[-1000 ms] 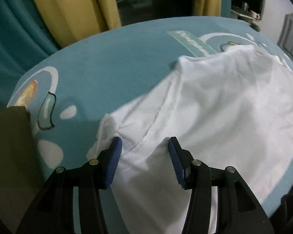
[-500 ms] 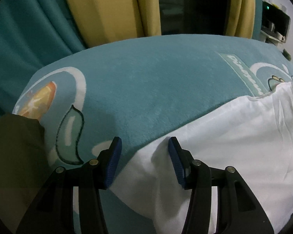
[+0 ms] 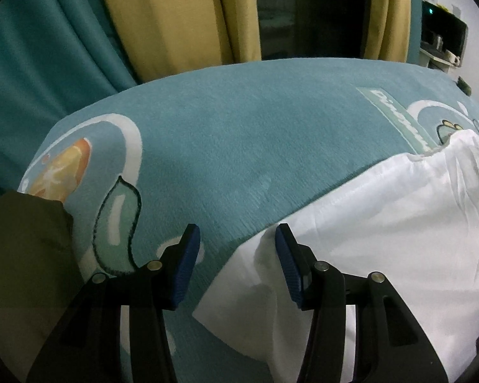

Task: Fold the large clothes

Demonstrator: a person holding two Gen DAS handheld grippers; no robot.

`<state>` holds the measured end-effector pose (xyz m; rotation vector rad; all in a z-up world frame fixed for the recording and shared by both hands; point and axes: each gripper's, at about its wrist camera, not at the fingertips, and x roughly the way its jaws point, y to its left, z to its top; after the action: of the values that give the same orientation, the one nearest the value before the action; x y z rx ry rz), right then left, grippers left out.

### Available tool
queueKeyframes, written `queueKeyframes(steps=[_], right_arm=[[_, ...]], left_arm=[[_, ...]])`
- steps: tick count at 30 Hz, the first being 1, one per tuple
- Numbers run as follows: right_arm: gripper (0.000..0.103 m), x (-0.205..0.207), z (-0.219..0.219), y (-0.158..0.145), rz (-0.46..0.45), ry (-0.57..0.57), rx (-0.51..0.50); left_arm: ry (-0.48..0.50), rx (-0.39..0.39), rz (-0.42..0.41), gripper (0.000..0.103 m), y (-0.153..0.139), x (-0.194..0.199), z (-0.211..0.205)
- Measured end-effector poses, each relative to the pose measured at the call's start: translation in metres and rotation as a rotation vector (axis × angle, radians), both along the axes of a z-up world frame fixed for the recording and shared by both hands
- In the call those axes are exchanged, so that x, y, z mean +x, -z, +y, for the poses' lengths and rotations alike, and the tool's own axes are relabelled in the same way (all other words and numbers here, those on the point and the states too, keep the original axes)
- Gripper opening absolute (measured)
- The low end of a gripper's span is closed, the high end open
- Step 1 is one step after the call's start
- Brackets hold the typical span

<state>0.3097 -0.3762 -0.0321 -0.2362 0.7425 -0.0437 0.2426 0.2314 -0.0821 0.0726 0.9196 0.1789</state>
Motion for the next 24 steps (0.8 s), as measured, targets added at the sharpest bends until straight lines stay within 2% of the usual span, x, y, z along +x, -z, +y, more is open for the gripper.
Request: queueKeyframes(steps=[2, 5, 10, 13, 14, 15, 16, 17, 19, 21, 24], right_arm=[[0.043, -0.001, -0.009, -0.004, 0.001, 0.024, 0.039], [0.043, -0.015, -0.005, -0.011, -0.020, 0.003, 0.033], [0.046, -0.040, 0.010, -0.009, -0.007, -0.089, 0.080], [0.046, -0.037, 0.016, 0.009, 0.034, -0.120, 0.064], [0.044, -0.034, 0.015, 0.016, 0.049, -0.107, 0.047], [0.025, -0.033, 0.011, 0.021, 0.041, -0.102, 0.041], [0.014, -0.035, 0.008, 0.020, 0.016, -0.104, 0.061], [0.003, -0.035, 0.004, 0.019, 0.010, -0.084, 0.071], [0.003, -0.034, -0.001, 0.016, -0.010, -0.044, 0.051], [0.003, -0.032, -0.005, 0.017, -0.003, -0.033, 0.056], [0.003, -0.030, -0.009, 0.016, -0.002, -0.028, 0.057]], left_arm=[[-0.013, 0.000, 0.012, 0.053, -0.001, 0.005, 0.003], [-0.052, 0.057, 0.007, 0.053, -0.008, 0.001, 0.002], [-0.075, -0.023, -0.045, 0.053, -0.025, -0.025, 0.012], [-0.079, -0.046, -0.018, 0.053, -0.019, -0.035, 0.014], [-0.070, -0.051, 0.002, 0.053, -0.013, -0.036, 0.013], [-0.059, -0.056, 0.024, 0.053, -0.006, -0.036, 0.012], [-0.049, -0.062, 0.047, 0.053, 0.000, -0.035, 0.011], [-0.047, -0.060, 0.012, 0.053, 0.000, -0.038, 0.010], [-0.045, -0.070, 0.007, 0.052, 0.001, -0.038, 0.014], [-0.044, -0.086, -0.002, 0.046, 0.001, -0.042, 0.018], [-0.028, -0.072, 0.001, 0.045, 0.000, -0.043, 0.018]])
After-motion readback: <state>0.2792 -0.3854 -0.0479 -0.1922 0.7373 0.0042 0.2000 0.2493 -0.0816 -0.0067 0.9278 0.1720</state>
